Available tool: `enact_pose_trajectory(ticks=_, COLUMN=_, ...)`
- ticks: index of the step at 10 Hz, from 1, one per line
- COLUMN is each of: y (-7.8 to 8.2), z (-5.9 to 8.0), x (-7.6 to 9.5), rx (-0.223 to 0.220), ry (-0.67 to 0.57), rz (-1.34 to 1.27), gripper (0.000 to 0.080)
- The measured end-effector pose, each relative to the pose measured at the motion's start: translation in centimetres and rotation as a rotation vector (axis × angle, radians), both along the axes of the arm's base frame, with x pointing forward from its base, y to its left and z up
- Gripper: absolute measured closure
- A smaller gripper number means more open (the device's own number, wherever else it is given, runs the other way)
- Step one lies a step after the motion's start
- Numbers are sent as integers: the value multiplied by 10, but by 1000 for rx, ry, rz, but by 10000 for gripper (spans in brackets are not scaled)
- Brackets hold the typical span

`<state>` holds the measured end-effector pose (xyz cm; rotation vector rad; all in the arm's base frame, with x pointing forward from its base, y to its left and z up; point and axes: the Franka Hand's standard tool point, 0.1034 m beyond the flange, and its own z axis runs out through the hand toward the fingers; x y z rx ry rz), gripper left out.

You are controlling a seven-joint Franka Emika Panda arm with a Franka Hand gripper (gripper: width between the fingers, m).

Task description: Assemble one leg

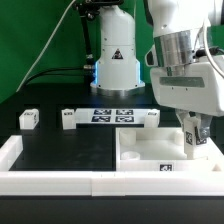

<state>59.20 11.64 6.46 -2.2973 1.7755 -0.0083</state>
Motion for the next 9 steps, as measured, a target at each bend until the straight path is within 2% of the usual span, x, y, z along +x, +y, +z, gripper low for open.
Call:
enact_pose_trajectory(ticks=2, y=3, z=0, x=0, rx=59, ry=42, rz=-222, gripper=505)
enact_pose_trajectory(ticks=5, y=3, z=0, x=0, rx=60, ry=35, rz=-192, gripper=505)
enact_pose_trajectory(ticks=6, y=4, z=0, x=0, rx=60, ry=34, rz=-184, gripper=335)
enact_pose_trajectory(ticks=7, y=6, z=0, x=-1, rx=41, ry=23, rz=-66, gripper=198)
enact_pose_trajectory(ticks=8, y=6, z=0, x=-1, rx=20, ry=-1, rz=56, gripper=198)
enact_pose_trajectory(ticks=9, y=4, z=1, x=1, rx=-13, ry=-38, rz=234, gripper=160)
